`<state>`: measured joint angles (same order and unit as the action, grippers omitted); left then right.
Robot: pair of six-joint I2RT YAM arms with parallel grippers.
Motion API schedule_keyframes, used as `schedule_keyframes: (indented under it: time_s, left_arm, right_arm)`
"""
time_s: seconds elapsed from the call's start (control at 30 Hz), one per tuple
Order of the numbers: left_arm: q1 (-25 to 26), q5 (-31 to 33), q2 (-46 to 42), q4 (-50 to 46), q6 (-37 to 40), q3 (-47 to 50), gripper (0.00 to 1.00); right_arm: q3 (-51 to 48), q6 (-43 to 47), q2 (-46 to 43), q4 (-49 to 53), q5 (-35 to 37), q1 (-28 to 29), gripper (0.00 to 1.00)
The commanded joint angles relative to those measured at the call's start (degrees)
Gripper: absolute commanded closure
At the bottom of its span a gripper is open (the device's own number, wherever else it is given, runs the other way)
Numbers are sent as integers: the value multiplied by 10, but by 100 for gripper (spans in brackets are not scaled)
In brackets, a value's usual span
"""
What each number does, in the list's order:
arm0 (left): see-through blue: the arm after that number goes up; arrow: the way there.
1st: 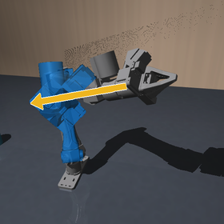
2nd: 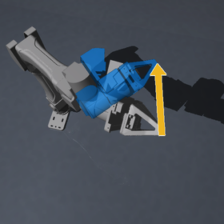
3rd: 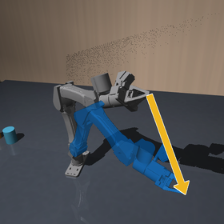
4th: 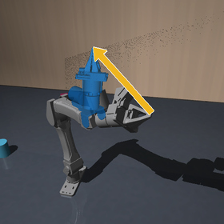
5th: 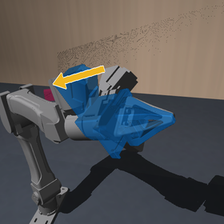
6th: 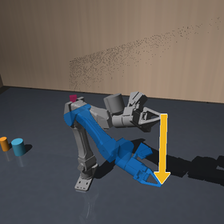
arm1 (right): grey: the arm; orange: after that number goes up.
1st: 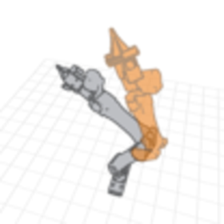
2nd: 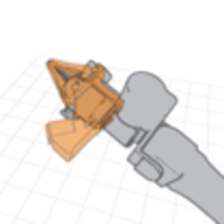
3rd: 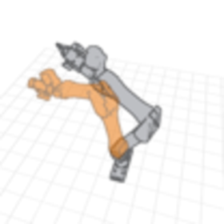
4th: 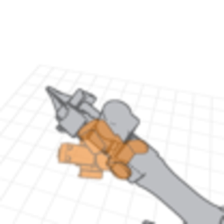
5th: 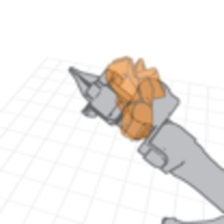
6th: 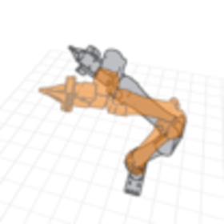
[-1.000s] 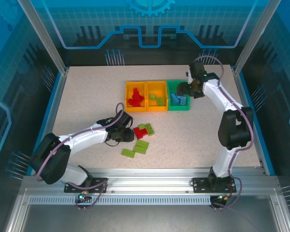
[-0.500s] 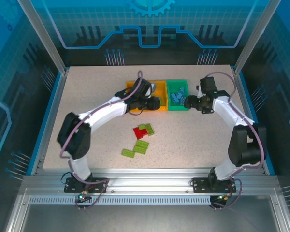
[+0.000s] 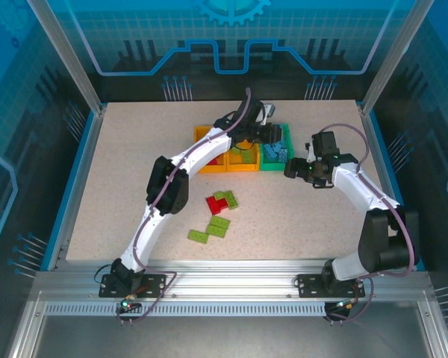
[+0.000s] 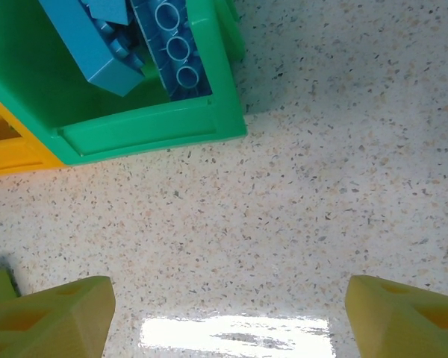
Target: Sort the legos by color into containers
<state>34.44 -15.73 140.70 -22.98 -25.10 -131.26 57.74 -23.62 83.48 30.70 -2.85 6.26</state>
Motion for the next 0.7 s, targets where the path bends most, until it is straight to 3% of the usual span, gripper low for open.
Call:
schedule_keyframes:
  time_s: [0.0,0.17,0.23,0.33,0.47,0.67]
  left_arm:
    - [-4,0,21,2,-32,-32,65]
    - [-7,8,26,30,-51,-31,52]
    - [-7,9,24,30,-52,-32,36]
    - [-6,16,16,21,-53,-30,3]
    - [-6,33,-24,35,-63,18,1]
    - [-6,97,-125,43,-61,124,1]
  right_arm:
    - [-8,-7,-14,-17,-25,-8,17]
    - [-15,-1,-13,-27,-44,-8,17]
    - [-20,6,-16,-33,-52,-6,18]
    - [-30,20,-28,-41,-61,3,18]
    - [-36,40,-48,-40,-39,53,18]
    - [-52,60,-61,-63,16,188,18]
